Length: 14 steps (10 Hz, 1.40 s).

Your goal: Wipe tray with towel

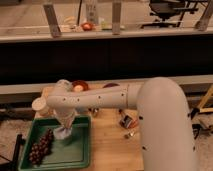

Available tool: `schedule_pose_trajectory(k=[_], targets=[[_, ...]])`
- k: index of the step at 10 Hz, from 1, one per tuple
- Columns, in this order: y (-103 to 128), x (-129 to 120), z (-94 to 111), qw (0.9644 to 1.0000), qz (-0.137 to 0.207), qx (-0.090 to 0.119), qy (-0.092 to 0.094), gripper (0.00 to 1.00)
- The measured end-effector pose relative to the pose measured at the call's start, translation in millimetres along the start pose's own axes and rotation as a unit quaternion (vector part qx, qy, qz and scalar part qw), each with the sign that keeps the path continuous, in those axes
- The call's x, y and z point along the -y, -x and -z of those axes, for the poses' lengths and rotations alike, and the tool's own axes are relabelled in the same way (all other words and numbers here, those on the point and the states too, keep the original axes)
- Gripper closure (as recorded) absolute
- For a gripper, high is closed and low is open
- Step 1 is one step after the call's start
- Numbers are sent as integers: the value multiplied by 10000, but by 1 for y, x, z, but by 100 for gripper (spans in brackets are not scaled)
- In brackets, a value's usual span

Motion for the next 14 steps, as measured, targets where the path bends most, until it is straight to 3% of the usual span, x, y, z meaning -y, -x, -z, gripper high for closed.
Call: schedule_pose_trajectory(k=[6,11,14], targets=[[0,-26,-42,9998,-46,208,59,100],[-13,-40,-50,9993,-201,294,113,100],[-10,-23,-50,9995,40,305,123,100]])
